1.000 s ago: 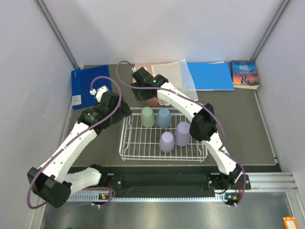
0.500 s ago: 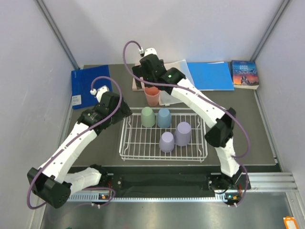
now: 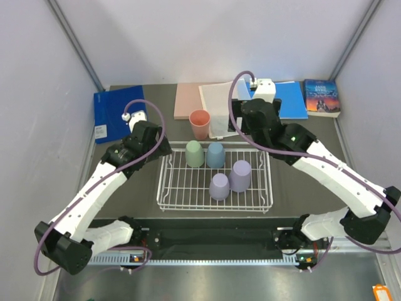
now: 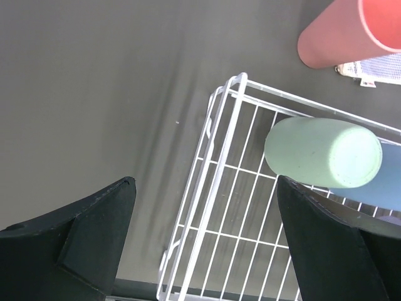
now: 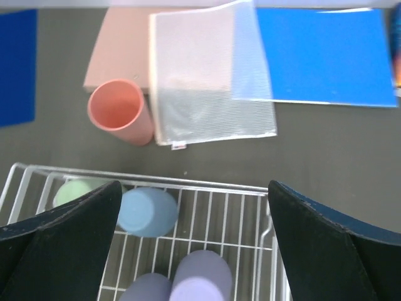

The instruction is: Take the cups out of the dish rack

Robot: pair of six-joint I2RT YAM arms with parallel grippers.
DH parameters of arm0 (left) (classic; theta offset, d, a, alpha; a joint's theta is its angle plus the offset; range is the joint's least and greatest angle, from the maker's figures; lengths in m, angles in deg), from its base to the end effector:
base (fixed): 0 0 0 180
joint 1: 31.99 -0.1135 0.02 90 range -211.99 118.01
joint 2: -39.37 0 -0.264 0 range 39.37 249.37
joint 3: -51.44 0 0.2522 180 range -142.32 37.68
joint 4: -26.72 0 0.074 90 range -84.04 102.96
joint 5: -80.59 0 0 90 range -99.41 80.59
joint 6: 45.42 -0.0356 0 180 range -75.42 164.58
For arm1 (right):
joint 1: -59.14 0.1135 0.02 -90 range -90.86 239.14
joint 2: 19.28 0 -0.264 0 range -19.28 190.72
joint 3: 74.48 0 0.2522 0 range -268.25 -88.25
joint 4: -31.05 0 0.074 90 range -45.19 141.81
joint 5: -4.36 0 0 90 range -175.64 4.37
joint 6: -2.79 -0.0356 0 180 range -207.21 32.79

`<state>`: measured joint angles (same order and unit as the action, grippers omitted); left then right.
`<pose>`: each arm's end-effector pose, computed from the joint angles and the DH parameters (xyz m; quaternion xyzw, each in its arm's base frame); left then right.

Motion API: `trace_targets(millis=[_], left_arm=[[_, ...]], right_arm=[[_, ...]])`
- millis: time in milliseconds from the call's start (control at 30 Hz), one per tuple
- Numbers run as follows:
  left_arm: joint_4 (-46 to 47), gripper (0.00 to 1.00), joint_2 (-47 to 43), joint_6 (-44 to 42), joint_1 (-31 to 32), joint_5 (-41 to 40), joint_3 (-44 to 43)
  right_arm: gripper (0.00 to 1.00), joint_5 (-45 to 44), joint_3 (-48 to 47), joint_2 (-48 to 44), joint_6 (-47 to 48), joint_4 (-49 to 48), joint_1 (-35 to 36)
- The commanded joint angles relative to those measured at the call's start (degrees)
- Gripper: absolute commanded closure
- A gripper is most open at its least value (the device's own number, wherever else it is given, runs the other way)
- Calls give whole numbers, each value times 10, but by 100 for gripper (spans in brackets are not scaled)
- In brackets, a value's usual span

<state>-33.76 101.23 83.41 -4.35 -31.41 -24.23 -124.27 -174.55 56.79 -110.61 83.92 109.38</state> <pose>0.1956 -0.0874 0.3287 -0.1591 0.9011 -0.0503 0.4003 0.1936 0.1980 0.4232 -0.0250 0.8294 0.0596 0.5548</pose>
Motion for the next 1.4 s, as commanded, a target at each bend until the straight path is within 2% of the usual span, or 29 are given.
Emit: trace_targets(millis=[0,133,233,367,400,467,667,733,767,800,833,867,967,1000,1033,1067,1167,1367], left_arm=[[30,1,-24,-42,22,-41,-33],[7,1,-22,-56,41,-97,-65],[-34,1,19,-62,43,-137,-107],[-86,1,82,-38,56,-189,-155],[-88,1,97,-27,65,-194,-158],[-90,1,104,-8,82,-194,-164],[2,1,45,-16,101,-167,-123],[-13,1,54,-16,102,-148,-133],[-22,1,62,-19,102,-117,-148],[-38,1,77,-19,107,-109,-153],[-42,1,84,-19,114,-106,-155],[-43,1,88,-20,134,-104,-154],[-41,1,91,-8,175,-104,-145],[-36,1,83,-2,182,-108,-138],[-16,1,76,2,188,-107,-118],[-3,1,69,0,192,-101,-109],[20,1,53,-11,199,-96,-93],[-2,1,131,-33,224,-101,-175]], right_arm=[[1,-124,-10,-14,-53,63,13],[0,-165,2,-43,-94,119,8],[0,-159,57,-95,-94,85,6],[14,-103,106,-190,-108,41,-6],[14,-95,110,-201,-101,42,-6],[1,-87,113,-219,-89,56,-6],[0,-114,104,-217,-100,135,-6],[0,-129,104,-200,-144,177,-6],[2,-144,104,-194,-165,193,-6],[7,-153,105,-187,-209,223,-6],[17,-157,103,-180,-234,235,-6],[19,-155,104,-178,-254,244,-6],[17,-90,124,-189,-204,193,-5],[13,-71,145,-196,-178,179,-5],[3,-39,161,-216,-151,111,-5],[0,1,194,-231,-126,85,-4],[0,28,221,-268,-108,20,-5],[0,23,182,-197,-98,49,-4]])
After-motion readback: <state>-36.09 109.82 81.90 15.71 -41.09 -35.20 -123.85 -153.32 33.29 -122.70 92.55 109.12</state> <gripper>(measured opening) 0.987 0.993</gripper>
